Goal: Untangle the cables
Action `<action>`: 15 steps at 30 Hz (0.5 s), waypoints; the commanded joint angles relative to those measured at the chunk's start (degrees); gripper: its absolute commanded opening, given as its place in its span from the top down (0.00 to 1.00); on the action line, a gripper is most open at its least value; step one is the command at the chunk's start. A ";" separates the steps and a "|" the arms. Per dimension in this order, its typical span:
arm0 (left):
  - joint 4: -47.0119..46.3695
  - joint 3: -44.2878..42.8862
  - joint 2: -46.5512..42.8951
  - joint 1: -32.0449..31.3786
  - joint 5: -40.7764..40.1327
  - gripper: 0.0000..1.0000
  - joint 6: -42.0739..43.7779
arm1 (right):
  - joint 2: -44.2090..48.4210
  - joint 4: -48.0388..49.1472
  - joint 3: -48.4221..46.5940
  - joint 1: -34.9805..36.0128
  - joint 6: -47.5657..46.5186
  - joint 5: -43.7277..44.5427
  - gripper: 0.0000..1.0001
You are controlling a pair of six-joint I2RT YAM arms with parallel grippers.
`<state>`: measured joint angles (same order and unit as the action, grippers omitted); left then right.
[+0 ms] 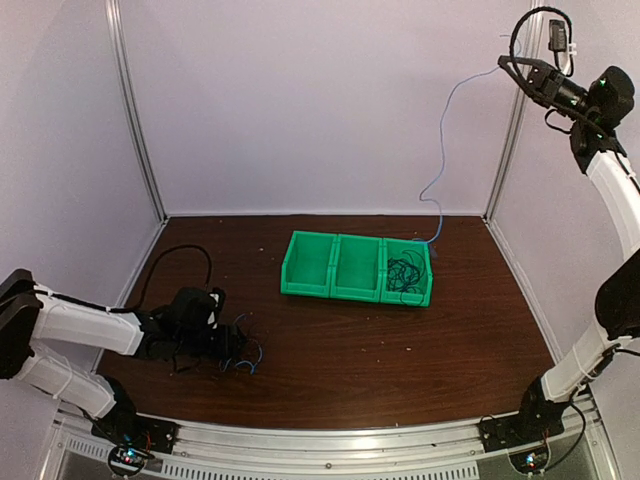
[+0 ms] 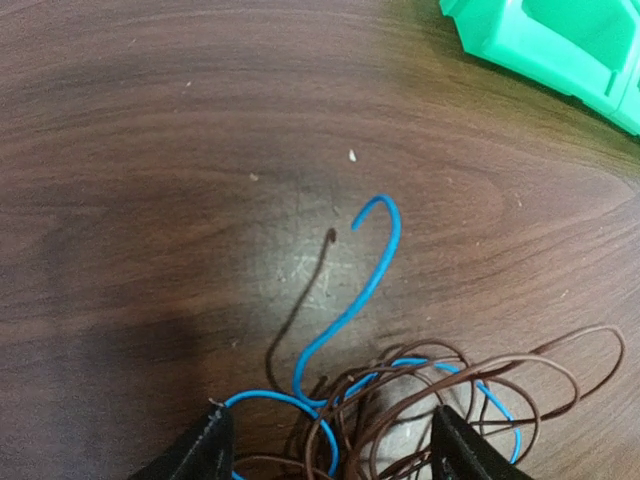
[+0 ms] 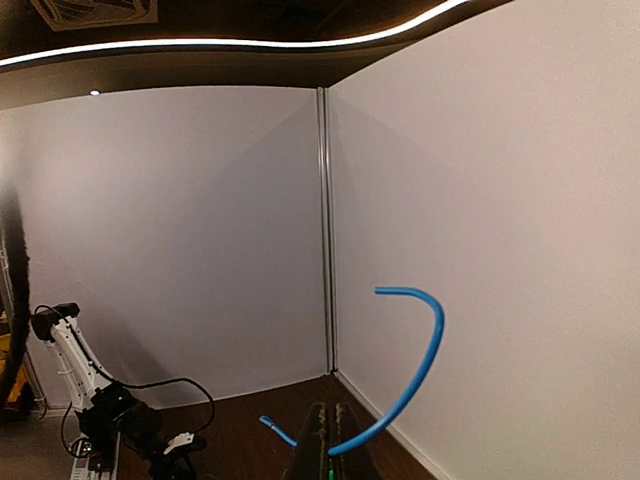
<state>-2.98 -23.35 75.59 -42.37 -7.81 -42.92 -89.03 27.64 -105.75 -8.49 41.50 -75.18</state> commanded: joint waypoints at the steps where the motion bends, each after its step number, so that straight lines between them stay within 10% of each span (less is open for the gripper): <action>1: 5.74 -2.61 -1.90 0.09 -0.62 0.29 2.90 | 1.87 -10.05 3.94 2.22 -11.03 0.48 1.00; 15: 11.26 -7.95 -5.46 0.09 -8.48 0.17 4.20 | -5.10 -41.43 -0.36 16.42 -42.45 13.16 1.00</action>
<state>6.24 -29.71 71.40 -42.37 -12.51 -39.48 -91.48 -6.57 -103.18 5.65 7.09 -66.59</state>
